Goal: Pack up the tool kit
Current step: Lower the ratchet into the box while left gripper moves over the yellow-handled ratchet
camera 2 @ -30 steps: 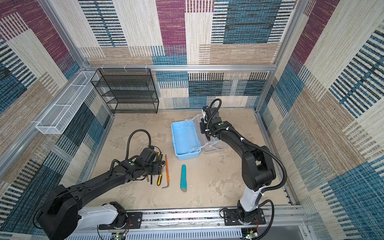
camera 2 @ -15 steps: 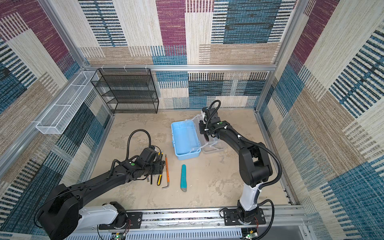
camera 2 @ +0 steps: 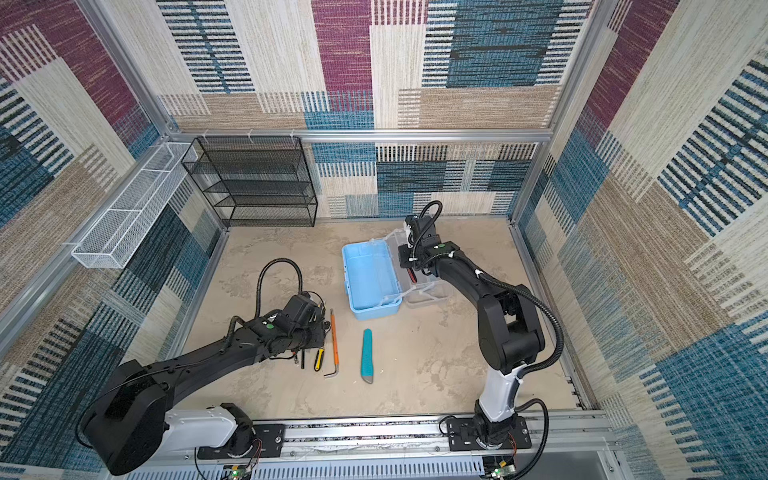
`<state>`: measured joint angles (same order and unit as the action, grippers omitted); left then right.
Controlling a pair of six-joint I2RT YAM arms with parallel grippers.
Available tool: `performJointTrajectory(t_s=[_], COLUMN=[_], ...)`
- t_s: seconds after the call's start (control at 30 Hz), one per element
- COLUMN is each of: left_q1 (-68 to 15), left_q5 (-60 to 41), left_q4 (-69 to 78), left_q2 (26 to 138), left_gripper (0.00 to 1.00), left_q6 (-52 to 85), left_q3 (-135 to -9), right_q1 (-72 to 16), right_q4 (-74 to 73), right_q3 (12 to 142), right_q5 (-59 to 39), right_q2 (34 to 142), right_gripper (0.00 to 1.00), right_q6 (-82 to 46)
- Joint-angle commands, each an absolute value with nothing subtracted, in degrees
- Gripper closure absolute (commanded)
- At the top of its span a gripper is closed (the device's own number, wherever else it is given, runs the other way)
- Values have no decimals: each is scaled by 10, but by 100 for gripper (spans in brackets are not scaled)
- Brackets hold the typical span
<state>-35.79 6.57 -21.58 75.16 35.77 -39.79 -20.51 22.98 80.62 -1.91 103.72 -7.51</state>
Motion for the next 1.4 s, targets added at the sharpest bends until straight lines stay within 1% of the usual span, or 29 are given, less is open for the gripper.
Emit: performJointTrajectory(t_s=[0.0, 0.03, 0.13, 0.47, 0.53, 0.6, 0.8, 0.97, 1.03, 1.2, 1.23, 1.37], left_q1=[-359, -359, -362, -372, -372, -373, -373, -374, -374, -375, -376, -377], left_q5=[44, 40, 36, 36, 38, 44, 60, 65, 67, 70, 69, 64], left_q4=[-199, -199, -202, -228, -229, -236, -249, -255, -259, -269, -269, -269], left_q2=[764, 769, 779, 831, 843, 855, 871, 884, 892, 908, 910, 915], left_gripper=[54, 56, 58, 59, 64, 66, 70, 71, 73, 76, 78, 87], left_q6=[356, 356, 356, 348, 349, 353, 357, 354, 351, 346, 346, 347], left_q3=[-409, -410, -412, -442, -447, -452, -460, -463, -466, -474, -475, -475], right_q1=[-205, -205, -205, -205, -205, -205, -205, -205, -205, -205, -205, -205], right_q4=[224, 225, 224, 218, 216, 216, 217, 214, 213, 208, 207, 195], right_q3=[812, 812, 811, 805, 800, 797, 782, 775, 775, 771, 770, 759], right_q5=[-13, -14, -18, -19, -18, -15, -4, -1, 0, 4, 4, 3], right_q2=[1036, 1035, 1030, 1006, 999, 993, 976, 969, 966, 958, 957, 947], right_gripper=[73, 72, 71, 64, 63, 62, 61, 61, 61, 60, 59, 50], right_q6=[-81, -82, -84, -88, -89, -88, -85, -85, -85, -84, -85, -91])
